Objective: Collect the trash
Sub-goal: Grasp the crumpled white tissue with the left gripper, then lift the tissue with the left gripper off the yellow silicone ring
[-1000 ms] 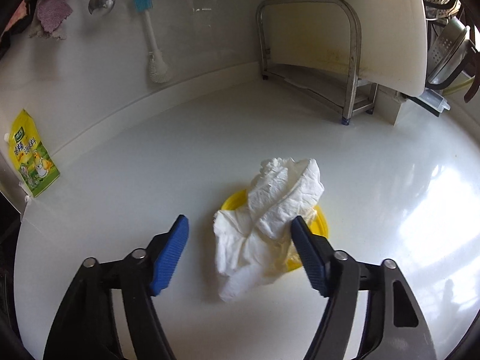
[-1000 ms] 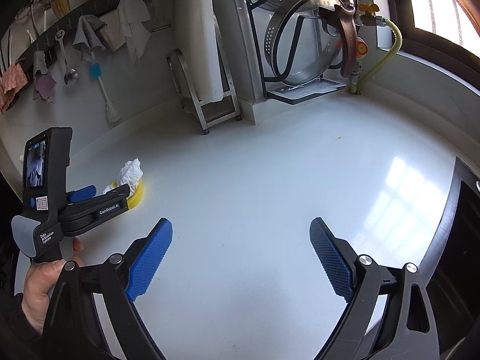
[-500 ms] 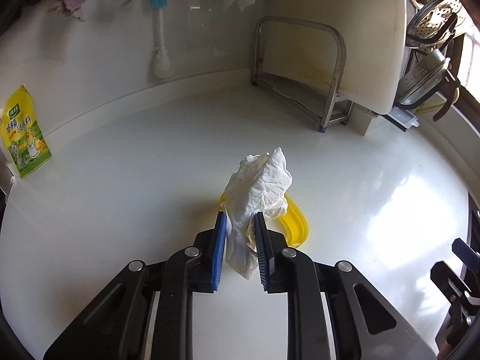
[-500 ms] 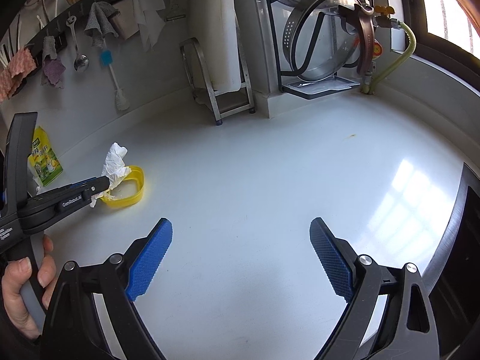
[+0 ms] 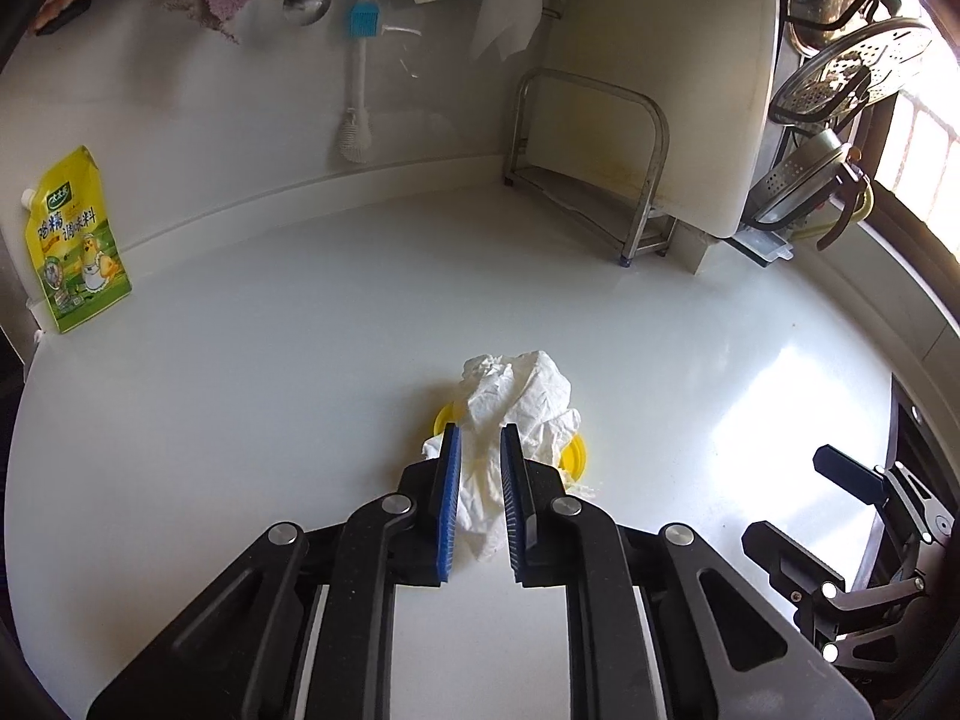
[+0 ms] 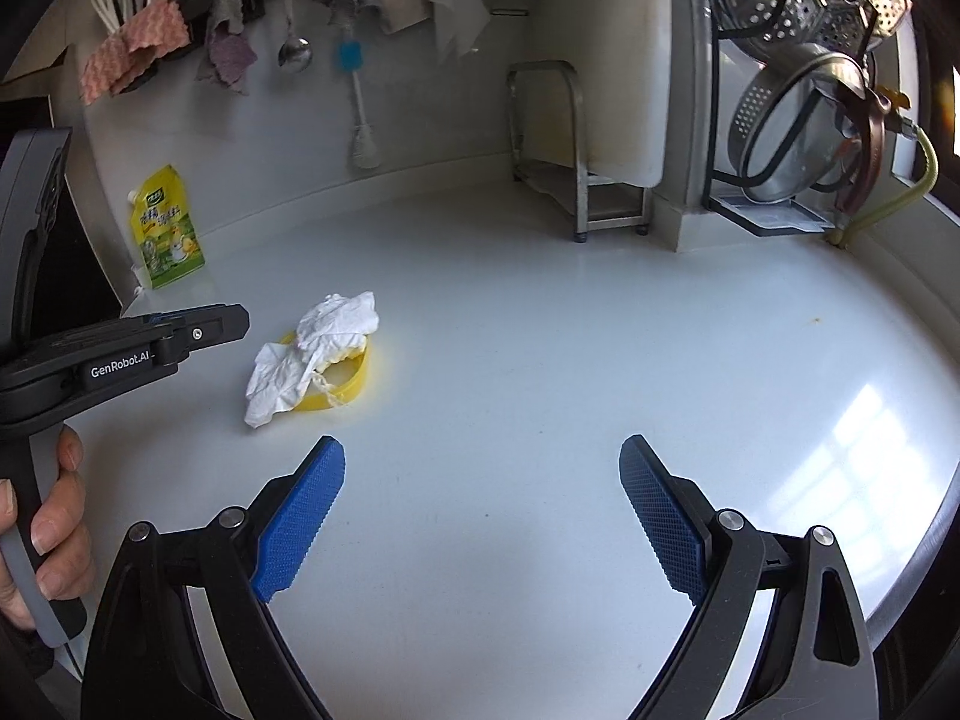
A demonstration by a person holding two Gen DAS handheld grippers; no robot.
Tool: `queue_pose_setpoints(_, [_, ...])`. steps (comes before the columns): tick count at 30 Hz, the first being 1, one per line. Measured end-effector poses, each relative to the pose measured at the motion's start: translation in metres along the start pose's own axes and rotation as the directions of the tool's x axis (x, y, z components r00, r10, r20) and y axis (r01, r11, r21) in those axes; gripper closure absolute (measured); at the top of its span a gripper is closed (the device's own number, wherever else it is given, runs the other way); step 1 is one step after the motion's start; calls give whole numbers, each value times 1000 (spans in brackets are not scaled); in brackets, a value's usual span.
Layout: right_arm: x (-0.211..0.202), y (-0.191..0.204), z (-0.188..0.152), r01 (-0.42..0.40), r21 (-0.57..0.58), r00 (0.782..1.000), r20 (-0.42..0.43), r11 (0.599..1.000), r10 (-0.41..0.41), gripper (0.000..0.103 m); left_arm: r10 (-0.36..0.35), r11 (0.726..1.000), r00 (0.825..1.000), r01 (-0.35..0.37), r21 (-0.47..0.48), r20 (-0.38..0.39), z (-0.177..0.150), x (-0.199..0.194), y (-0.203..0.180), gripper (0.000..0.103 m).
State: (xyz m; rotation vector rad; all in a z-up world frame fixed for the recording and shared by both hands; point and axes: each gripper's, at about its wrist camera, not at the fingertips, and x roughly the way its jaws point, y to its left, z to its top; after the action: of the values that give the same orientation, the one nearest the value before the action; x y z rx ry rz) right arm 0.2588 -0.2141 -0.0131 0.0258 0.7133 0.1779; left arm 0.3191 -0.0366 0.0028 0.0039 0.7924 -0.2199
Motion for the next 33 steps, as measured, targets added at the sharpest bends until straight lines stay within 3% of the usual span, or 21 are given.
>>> queue_pose_setpoints(5, [-3, 8, 1, 16, -45, 1000, 20, 999, -15, 14, -20, 1000, 1000, 20, 10, 5, 0, 5, 3, 89])
queue_pose_setpoints(10, [-3, -14, -1, 1, 30, 1000, 28, 1000, -2, 14, 3, 999, 1000, -3, 39, 0, 1, 15, -5, 81])
queue_pose_setpoints(14, [-1, -25, -5, -10, 67, 1000, 20, 998, 8, 14, 22, 998, 1000, -21, 56, -12, 0, 26, -11, 70])
queue_pose_setpoints(16, [-1, -27, -5, -18, 79, 1000, 21, 997, 16, 14, 28, 998, 999, -26, 62, -21, -1, 31, -13, 59])
queue_pose_setpoints(18, [-3, -29, -4, -28, 90, 999, 27, 996, 26, 14, 26, 998, 1000, -25, 58, -18, -1, 34, -14, 42])
queue_pose_setpoints(25, [-3, -32, -4, -39, 105, 999, 24, 994, 37, 14, 65, 992, 998, -65, 108, 3, 3, 40, -29, 42])
queue_pose_setpoints(28, [-4, -33, -4, -36, 109, 999, 30, 993, 33, 14, 58, 992, 998, -55, 118, -22, 2, 46, -32, 52])
queue_pose_setpoints(30, [-4, -34, -4, -40, 114, 999, 29, 993, 37, 14, 59, 992, 997, -53, 117, -49, 1, 51, -32, 78])
queue_pose_setpoints(33, [-3, -34, -5, -40, 117, 999, 27, 992, 37, 14, 58, 993, 996, -50, 104, -69, 0, 54, -27, 93])
